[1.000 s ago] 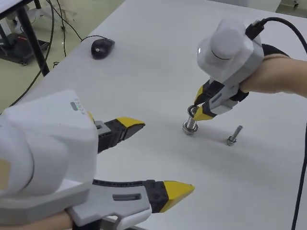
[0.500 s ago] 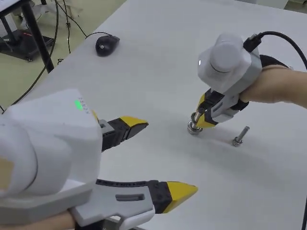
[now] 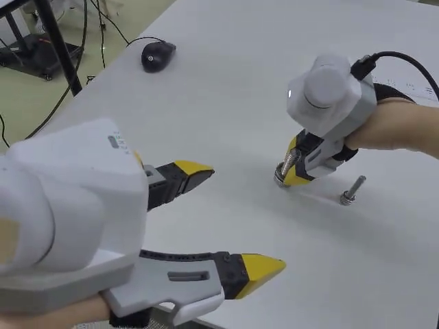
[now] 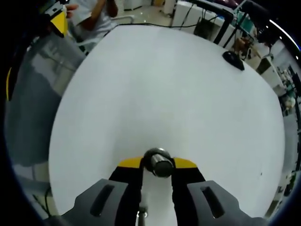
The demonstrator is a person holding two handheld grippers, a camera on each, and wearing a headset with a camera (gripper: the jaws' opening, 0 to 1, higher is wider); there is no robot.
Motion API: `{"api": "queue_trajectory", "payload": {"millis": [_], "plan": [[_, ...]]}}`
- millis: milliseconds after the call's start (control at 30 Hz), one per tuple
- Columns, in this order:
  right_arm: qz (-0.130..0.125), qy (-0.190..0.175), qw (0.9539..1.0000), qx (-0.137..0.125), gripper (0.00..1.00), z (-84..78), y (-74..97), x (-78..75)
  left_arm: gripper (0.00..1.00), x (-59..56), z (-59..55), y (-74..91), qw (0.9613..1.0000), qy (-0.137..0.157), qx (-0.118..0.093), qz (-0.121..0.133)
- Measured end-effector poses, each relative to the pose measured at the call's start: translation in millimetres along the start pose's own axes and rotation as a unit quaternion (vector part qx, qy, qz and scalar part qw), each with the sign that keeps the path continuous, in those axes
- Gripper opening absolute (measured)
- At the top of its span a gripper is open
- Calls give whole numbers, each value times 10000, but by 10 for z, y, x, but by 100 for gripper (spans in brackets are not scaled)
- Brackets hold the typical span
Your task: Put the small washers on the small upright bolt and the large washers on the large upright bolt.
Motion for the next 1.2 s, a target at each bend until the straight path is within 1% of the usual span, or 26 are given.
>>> {"api": "queue_trajectory", "payload": {"millis": [100, 167, 233, 267, 333, 400, 467, 500, 567, 633, 700, 733, 767, 800, 867, 900, 967, 1000, 1033, 1067, 1100, 1133, 1167, 1200], "plan": [[30, -35, 10000, -45, 24, 6, 0, -13, 69, 8, 1, -6, 10000, 1, 14, -6], [-31, -35, 9999, -100, 27, -2, 18, -19, 69, 14, 4, -8, 10000, -8, 3, -3], [-37, -118, 9998, -161, 26, -19, 57, -10, 69, 14, 8, -8, 10000, -6, 8, -15], [-101, -141, 9997, -194, 26, -30, 90, -7, 69, 11, 13, -7, 10000, -29, -8, -32], [-132, -250, 9993, -260, 26, -47, 157, 38, 69, 0, 27, -6, 10000, -43, -42, -65], [-225, -332, 9985, -371, 26, -52, 230, 94, 69, -11, 27, -10, 9999, -95, 1, -76], [-276, -422, 9979, -405, 26, -104, 266, 118, 69, -24, 29, -21, 9999, -106, 0, -119], [-296, -471, 9975, -439, 26, -115, 299, 157, 69, -34, 31, -29, 9998, -114, -8, -146], [-331, -561, 9964, -536, 25, -134, 356, 219, 69, -47, 33, -45, 9998, -138, -7, -169], [-452, -631, 9951, -607, 25, -188, 414, 259, 69, -67, 42, -66, 9996, -198, 8, -213], [-552, -782, 9924, -768, 25, -214, 489, 307, 69, -79, 46, -82, 9995, -208, 12, -251], [-587, -842, 9914, -809, 25, -224, 532, 357, 69, -88, 48, -86, 9994, -209, 22, -280], [-649, -897, 9898, -891, 25, -249, 570, 393, 69, -99, 56, -91, 9992, -227, 2, -317], [-682, -944, 9888, -934, 25, -283, 580, 398, 69, -113, 69, -97, 9990, -224, -53, -373], [-734, -1131, 9848, -1094, 25, -317, 656, 503, 69, -122, 87, -99, 9987, -258, -120, -425], [-808, -1280, 9800, -1290, 25, -341, 689, 537, 69, -113, 90, -102, 9987, -258, -130, -409], [-838, -1439, 9749, -1481, 25, -374, 741, 611, 69, -105, 94, -108, 9987, -245, -115, -442], [-956, -1520, 9708, -1587, 25, -395, 796, 678, 69, -106, 97, -112, 9985, -261, -127, -455], [-1009, -1592, 9680, -1655, 25, -407, 828, 726, 69, -106, 96, -116, 9984, -306, -80, -471], [-1056, -1635, 9634, -1840, 25, -415, 875, 807, 69, -111, 96, -120, 9982, -342, -48, -492], [-1094, -1631, 9608, -1959, 25, -419, 902, 853, 69, -114, 98, -123, 9981, -366, -35, -500], [-1131, -1816, 9551, -2049, 25, -452, 933, 929, 69, -115, 96, -126, 9979, -393, -11, -506], [-1139, -1910, 9516, -2122, 25, -468, 952, 981, 69, -117, 92, -128, 9977, -419, 13, -529], [-1207, -1965, 9467, -2250, 25, -480, 973, 1022, 69, -118, 92, -129, 9977, -426, 18, -536]]}}
Point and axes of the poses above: the centre of the closed fingertips' face, and the gripper's own axes: y roughly backward along the fingers, x roughly to its left, z roughly out of its top, the point moved 7 cm from there along y, roughly backward along the fingers, and after that the axes turned 5 degrees about x, right-handed, at the moved point
